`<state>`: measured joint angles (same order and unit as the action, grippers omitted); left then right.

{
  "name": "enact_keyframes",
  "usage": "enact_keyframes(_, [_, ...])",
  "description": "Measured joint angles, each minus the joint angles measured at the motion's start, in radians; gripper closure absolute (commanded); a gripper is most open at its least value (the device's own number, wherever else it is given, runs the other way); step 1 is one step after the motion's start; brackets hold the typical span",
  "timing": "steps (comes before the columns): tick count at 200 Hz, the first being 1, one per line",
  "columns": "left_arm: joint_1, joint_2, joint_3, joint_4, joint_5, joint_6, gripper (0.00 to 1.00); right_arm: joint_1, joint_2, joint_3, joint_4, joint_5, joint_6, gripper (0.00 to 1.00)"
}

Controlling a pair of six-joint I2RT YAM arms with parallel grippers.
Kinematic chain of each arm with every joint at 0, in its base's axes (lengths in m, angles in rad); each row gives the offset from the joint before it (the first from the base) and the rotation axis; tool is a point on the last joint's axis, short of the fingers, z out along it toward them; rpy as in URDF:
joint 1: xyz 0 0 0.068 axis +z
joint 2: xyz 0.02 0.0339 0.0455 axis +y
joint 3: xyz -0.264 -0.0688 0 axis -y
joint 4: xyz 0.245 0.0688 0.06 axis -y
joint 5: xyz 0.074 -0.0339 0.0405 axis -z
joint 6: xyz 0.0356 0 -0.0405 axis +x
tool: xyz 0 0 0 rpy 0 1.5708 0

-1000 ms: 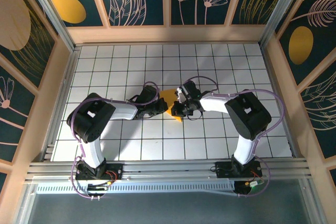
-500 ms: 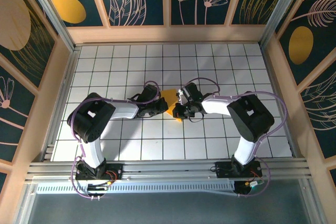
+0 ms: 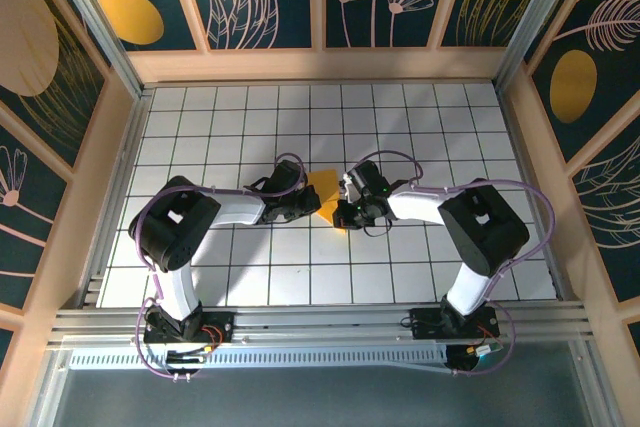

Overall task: Fold a paper plane with a square sheet of paper (fold left side to right side)
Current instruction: Third fold the triangle at the center of the table.

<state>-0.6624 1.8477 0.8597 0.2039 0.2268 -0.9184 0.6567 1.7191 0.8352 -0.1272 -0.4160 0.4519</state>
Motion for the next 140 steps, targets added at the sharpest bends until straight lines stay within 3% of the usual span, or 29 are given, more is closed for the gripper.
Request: enact_keyframes(140, [0.000,0.006,0.007,0.000,-0.001,0.000,1.00,0.006,-0.053,-0.054,-0.022,0.004,-0.001,1.00])
